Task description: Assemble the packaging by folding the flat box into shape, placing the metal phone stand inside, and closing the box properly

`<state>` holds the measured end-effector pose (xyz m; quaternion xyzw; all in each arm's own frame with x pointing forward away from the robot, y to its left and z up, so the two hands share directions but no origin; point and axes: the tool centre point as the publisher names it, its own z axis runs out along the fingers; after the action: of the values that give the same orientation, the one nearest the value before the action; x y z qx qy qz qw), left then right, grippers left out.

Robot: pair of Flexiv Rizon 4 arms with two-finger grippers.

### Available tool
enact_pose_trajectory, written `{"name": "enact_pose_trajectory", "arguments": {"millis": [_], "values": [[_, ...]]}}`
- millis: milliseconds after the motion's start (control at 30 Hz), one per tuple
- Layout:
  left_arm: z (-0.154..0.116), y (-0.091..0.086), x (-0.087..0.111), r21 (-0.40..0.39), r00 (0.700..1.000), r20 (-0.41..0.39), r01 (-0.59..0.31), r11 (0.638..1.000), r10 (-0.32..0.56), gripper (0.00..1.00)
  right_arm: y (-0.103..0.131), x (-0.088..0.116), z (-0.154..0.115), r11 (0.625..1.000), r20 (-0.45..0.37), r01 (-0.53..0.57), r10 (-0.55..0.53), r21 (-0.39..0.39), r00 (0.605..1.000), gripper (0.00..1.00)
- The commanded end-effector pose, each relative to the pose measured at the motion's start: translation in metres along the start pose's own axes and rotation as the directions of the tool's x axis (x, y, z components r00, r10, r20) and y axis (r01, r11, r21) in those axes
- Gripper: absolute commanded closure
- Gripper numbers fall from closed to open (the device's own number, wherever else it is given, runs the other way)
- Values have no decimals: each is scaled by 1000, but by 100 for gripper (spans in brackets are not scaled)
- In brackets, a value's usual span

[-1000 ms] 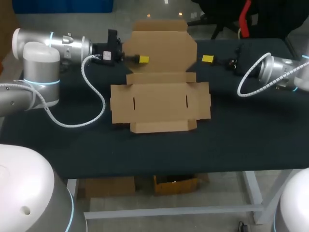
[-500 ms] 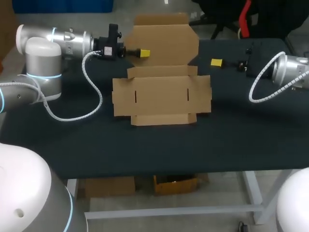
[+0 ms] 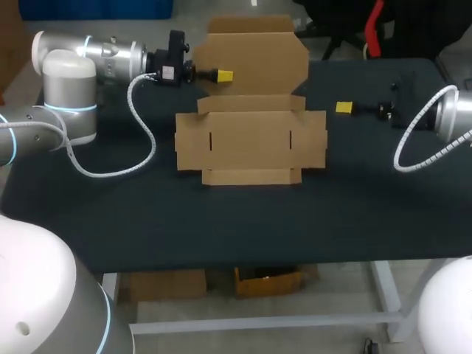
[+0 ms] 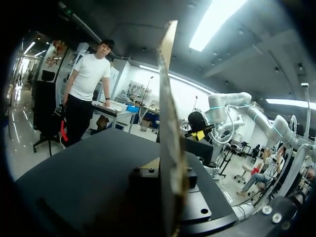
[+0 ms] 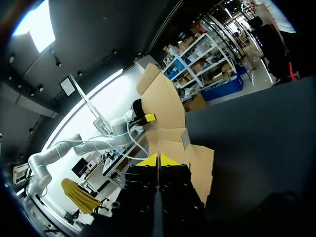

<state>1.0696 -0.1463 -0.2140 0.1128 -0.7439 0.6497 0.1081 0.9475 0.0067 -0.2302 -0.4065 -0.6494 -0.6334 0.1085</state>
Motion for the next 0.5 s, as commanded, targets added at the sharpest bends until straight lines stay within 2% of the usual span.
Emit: {"name": "enact_pose_trajectory", "arguments": {"millis": [33, 500], "values": [[0, -2, -1, 4, 1000, -6, -11, 1000, 11, 100, -10, 10, -9, 1000, 163, 2, -1, -7, 987, 100], [3, -2, 11, 13, 998, 17, -65, 998, 65, 100, -37, 13, -22, 1000, 199, -7, 8, -6, 980, 100]]}}
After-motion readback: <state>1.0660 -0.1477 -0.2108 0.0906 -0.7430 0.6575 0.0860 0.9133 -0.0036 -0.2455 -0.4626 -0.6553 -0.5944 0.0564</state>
